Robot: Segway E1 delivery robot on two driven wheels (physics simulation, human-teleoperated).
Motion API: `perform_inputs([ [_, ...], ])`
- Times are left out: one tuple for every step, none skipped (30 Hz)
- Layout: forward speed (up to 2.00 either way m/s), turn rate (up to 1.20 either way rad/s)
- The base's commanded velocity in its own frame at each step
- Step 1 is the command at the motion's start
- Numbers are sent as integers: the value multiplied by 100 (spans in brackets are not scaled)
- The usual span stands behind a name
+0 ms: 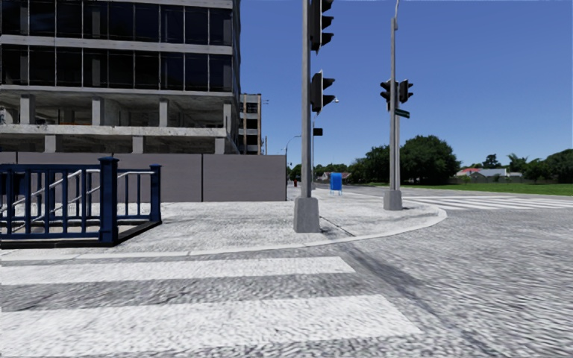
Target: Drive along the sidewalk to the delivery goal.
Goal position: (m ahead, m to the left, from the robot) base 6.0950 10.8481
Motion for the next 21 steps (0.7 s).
perform_inputs([
  [199, 21],
  [199, 21],
  [199, 22],
  [199, 23],
  [199, 24],
  [199, 24],
  [199, 31],
  [199, 37],
  [199, 39],
  [199, 39],
  [199, 43],
  [199, 45],
  [200, 45],
  [200, 45],
  [200, 46],
  [200, 46],
  [200, 46],
  [200, 48],
  [200, 52],
  [200, 53],
  [200, 54],
])
